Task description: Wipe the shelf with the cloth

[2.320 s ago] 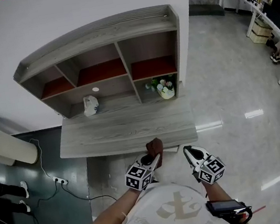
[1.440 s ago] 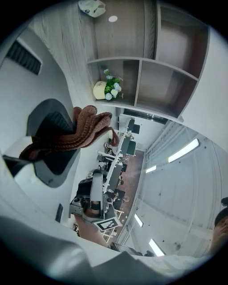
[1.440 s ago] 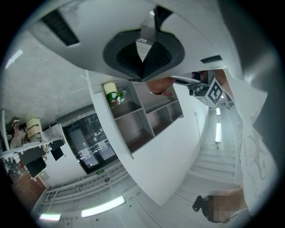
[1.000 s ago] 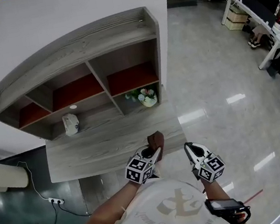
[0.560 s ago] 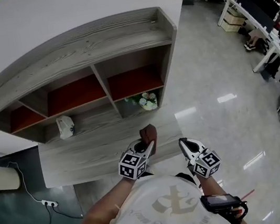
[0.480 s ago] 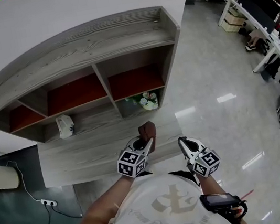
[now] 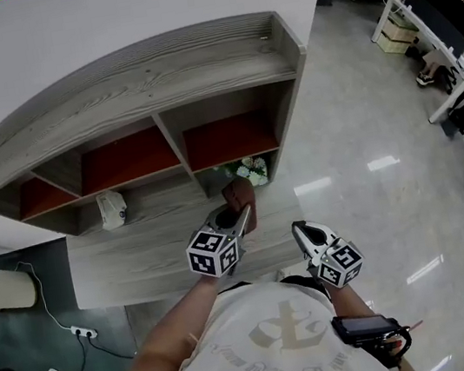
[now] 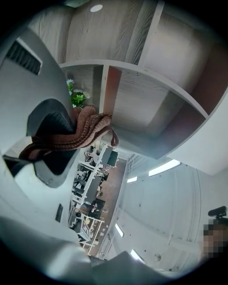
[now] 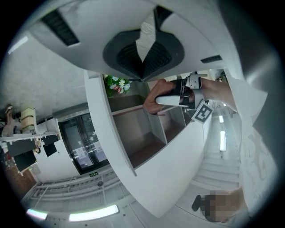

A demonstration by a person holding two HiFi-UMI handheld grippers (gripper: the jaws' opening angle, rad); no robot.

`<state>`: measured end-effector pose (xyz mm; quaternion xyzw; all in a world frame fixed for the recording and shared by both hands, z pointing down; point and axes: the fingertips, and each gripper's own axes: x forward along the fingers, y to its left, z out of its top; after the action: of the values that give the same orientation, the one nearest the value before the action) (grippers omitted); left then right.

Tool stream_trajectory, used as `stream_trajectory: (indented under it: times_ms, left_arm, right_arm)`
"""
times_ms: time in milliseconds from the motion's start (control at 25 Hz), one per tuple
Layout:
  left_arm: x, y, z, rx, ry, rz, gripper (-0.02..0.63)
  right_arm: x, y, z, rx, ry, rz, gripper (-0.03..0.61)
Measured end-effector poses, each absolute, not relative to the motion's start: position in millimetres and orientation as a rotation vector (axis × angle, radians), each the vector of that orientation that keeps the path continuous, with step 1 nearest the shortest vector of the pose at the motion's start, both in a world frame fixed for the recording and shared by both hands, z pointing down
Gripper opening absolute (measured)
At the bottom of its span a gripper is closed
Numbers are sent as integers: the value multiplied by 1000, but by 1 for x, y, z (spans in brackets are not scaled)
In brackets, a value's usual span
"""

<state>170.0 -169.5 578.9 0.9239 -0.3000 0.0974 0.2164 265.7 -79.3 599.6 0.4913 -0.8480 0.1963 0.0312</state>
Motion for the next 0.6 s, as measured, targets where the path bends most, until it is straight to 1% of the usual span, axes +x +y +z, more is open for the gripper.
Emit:
stream_trajectory:
  times_ms: [320, 600]
  left_arm:
    - [198, -218, 555, 2518, -950, 280, 71]
    - [234, -264, 541, 2496, -988, 390, 71]
  right_arm:
    - [295, -104, 589, 1466, -2668, 592, 5]
    - [310, -115, 594, 1418, -2702, 621, 5]
